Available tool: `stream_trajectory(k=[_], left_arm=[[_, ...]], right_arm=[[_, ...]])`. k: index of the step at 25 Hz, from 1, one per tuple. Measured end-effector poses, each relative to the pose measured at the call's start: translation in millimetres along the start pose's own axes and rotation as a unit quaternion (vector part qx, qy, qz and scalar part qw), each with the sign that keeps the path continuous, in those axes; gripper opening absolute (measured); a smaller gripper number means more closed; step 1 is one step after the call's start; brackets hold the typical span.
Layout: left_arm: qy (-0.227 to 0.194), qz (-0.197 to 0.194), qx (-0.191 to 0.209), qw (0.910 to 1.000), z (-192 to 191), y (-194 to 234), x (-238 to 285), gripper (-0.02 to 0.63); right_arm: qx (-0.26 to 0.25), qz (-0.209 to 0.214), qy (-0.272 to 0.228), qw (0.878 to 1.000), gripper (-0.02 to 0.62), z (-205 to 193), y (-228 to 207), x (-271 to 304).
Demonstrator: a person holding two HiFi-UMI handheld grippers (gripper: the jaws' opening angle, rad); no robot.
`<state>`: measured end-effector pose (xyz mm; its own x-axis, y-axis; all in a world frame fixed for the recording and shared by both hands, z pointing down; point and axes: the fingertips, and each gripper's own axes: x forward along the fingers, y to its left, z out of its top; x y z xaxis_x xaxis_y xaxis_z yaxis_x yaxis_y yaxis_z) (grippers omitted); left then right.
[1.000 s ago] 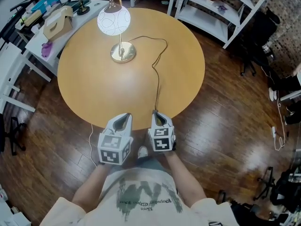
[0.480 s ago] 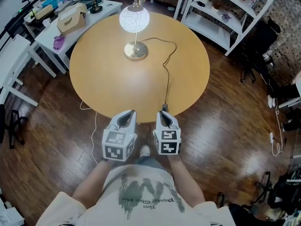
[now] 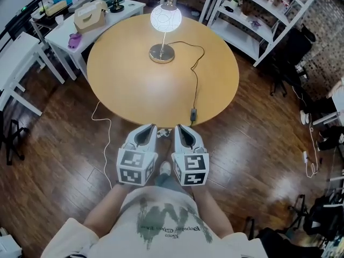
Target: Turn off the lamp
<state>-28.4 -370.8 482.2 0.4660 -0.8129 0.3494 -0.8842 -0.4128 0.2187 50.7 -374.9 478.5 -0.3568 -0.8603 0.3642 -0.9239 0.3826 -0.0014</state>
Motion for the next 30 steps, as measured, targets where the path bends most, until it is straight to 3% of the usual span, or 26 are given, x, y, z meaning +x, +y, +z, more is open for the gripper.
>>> stream_trajectory(k=[17,30], left_arm=[[-0.076,-0.017,0.036,0.9963,7.3,-20.0,-105.8,-0.006],[-0.078,-0.029,0.037,0.9958,-11.8,-30.2,-139.8,-0.006]], right_arm=[[0.011,0.006,-0.061,0.998,-0.001,19.9,77.7,-89.7],[0.003,-0.001,-0.064,0.998,-0.002,9.7,104.6,-119.7]])
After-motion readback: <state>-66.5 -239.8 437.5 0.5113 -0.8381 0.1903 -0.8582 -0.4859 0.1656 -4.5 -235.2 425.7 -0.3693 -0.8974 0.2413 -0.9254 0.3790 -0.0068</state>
